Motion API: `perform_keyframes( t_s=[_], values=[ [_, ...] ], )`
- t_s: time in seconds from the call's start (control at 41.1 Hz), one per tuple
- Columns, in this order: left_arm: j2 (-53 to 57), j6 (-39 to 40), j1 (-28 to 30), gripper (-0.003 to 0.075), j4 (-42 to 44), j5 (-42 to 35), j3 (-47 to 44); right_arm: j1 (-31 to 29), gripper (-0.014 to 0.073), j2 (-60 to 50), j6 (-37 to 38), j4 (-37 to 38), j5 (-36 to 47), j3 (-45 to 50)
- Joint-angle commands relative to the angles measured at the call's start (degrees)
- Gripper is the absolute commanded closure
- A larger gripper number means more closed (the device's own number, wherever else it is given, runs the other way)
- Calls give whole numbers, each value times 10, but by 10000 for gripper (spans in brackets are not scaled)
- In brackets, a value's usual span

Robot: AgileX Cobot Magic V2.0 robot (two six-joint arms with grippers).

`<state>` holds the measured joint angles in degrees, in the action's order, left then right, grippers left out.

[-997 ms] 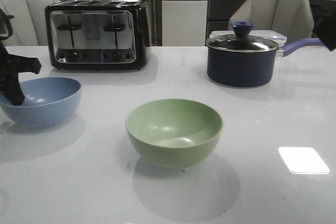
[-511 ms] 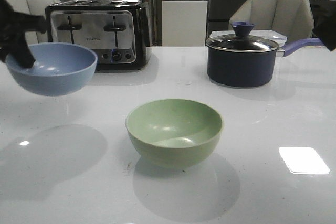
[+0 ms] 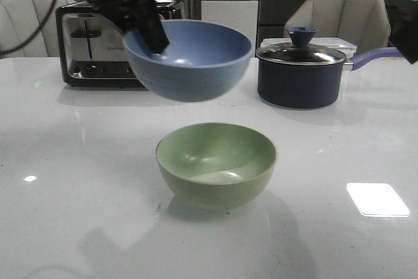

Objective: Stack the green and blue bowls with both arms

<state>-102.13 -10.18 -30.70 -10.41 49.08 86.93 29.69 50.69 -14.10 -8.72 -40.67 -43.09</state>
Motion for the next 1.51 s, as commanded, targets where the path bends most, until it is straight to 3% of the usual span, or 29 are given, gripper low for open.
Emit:
perform_keyframes(
  t_s=[0.0,0.535,0.851,1.192,1.484],
  values=[
    [10,-1,-24,627,-8,-31,19,-2,219,-5,-4,-2,35,-14],
    [-83,-1,-32,615,-36,-31,19,-2,219,-5,-4,-2,35,-14],
    [-83,-1,-32,309,-53,-20,23,-2,219,-5,-4,-2,35,-14],
    [64,-1,-32,319,-21,8,8,-2,219,-5,-4,-2,35,-14],
    [277,-2,-32,319,33,-13,-128,-2,219,-5,-4,-2,36,-14]
  ],
)
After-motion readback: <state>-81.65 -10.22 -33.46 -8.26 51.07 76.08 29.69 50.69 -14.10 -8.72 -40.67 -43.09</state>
